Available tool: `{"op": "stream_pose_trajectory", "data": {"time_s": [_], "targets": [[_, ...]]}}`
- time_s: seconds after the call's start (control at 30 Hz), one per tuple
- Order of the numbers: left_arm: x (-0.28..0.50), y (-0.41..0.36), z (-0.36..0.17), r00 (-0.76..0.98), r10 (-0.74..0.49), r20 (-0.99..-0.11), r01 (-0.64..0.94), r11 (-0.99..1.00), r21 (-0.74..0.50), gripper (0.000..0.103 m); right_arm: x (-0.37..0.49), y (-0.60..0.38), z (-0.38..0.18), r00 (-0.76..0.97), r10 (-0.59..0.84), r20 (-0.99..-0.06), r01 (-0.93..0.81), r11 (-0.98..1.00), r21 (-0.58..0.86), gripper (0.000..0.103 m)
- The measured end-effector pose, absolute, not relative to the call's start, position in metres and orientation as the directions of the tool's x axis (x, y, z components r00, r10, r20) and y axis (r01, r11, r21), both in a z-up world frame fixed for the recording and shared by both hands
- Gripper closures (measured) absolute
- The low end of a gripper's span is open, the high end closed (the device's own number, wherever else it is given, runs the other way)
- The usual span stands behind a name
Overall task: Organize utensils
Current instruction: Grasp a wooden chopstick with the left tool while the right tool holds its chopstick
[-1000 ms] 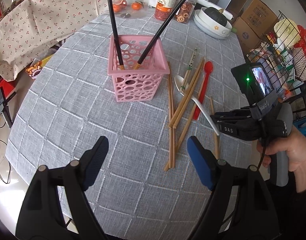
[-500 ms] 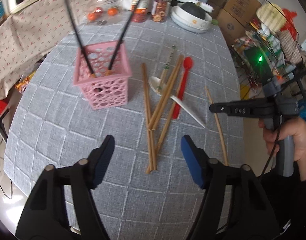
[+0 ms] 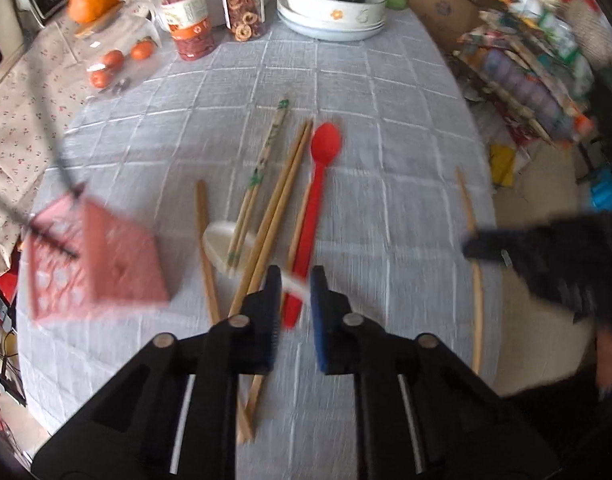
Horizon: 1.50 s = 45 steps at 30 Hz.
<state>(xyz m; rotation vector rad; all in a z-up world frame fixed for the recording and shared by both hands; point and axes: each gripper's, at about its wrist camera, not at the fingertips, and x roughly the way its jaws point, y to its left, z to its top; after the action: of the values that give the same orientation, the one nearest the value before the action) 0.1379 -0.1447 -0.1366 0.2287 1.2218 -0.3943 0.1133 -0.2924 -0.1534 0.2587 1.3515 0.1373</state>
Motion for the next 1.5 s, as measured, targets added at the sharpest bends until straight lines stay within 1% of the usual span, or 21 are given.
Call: {"op": "stream_pose_trajectory", "data": {"time_s": [0.2,0.23,0.3,0.5,0.83,1.07,1.27,1.43,1.5], "targets": [[0.196,-0.167,-0.158,0.264,-0.131,-0.955,0.359,0.933,-0.029,0.09,0.134,-0.304,-0.159,0.203,0.262,-0.943,0.067,0.958,0.28,0.097],[0.201,-0.168,-0.16,0.26,-0.125,-0.957,0.355,0.935,-0.026,0.09,0.136,-0.305,-0.16,0.202,0.264,-0.943,0.067,0.957,0.282,0.097],[0.212,-0.172,-0.167,0.256,-0.11,-0.96,0.352,0.936,-0.013,0.095,0.14,-0.306,-0.162,0.197,0.273,-0.942,0.069,0.954,0.291,0.097],[0.228,-0.175,-0.181,0.228,-0.05,-0.972,0.337,0.941,0.03,0.097,0.147,-0.304,-0.162,0.192,0.298,-0.935,0.061,0.947,0.314,0.097],[0.235,-0.18,-0.182,0.202,-0.064,-0.977,0.37,0.929,0.016,0.097,0.153,-0.305,-0.168,0.177,0.304,-0.936,0.076,0.944,0.321,0.097],[0.255,-0.189,-0.184,0.181,-0.086,-0.98,0.371,0.929,-0.013,0.097,0.155,-0.306,-0.173,0.165,0.306,-0.938,0.087,0.942,0.323,0.097],[0.261,-0.193,-0.187,0.148,-0.051,-0.988,0.376,0.927,0.009,0.097,0.157,-0.306,-0.174,0.157,0.313,-0.937,0.086,0.941,0.329,0.097],[0.267,-0.195,-0.187,0.159,-0.062,-0.985,0.366,0.931,0.0,0.096,0.158,-0.308,-0.175,0.155,0.314,-0.937,0.09,0.94,0.33,0.097],[0.268,-0.195,-0.19,0.158,-0.058,-0.986,0.363,0.932,0.003,0.094,0.158,-0.31,-0.176,0.154,0.314,-0.937,0.095,0.939,0.33,0.097]]}}
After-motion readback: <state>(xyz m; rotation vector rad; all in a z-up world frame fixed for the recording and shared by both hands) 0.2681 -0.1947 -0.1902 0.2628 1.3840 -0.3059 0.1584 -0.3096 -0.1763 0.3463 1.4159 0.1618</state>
